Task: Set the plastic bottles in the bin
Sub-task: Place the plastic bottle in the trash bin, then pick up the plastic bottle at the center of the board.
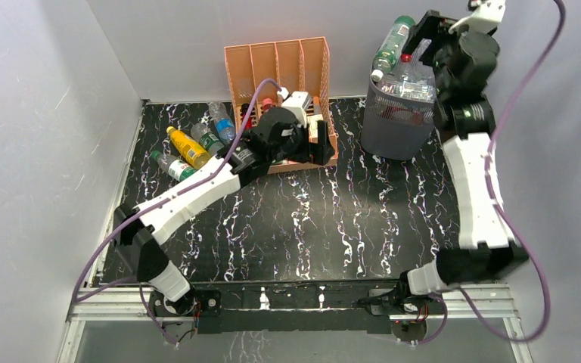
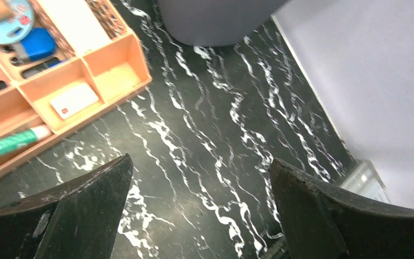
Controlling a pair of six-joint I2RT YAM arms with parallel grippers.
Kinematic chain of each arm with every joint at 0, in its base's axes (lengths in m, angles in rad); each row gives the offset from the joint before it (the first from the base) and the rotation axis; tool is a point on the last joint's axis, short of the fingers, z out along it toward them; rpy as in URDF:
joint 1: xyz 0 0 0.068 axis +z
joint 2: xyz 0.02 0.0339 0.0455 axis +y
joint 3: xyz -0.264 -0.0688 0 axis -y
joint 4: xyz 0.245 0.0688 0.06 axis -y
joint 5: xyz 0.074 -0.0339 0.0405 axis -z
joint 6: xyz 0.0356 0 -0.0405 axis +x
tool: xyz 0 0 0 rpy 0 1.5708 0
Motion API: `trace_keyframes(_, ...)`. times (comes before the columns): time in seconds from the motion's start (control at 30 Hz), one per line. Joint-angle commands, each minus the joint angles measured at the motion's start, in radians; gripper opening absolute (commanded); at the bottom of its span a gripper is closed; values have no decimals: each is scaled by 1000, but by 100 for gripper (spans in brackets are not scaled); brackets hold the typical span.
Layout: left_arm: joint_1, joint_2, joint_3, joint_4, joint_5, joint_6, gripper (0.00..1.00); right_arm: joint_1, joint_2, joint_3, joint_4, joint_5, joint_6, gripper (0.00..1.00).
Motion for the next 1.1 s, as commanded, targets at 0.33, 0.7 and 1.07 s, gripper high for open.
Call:
trace_keyframes(0.33, 62, 423, 566, -507, -385, 104, 98, 63, -555, -489, 383, -1107, 366, 98)
trace_keyframes(0.7, 161, 235, 261, -404, -357, 15, 98, 245, -376, -349, 89, -1066, 284, 98)
trace_keyframes(1.07, 279, -196, -196, -389, -414, -58, 98, 598, -215, -321, -131, -754, 140, 98)
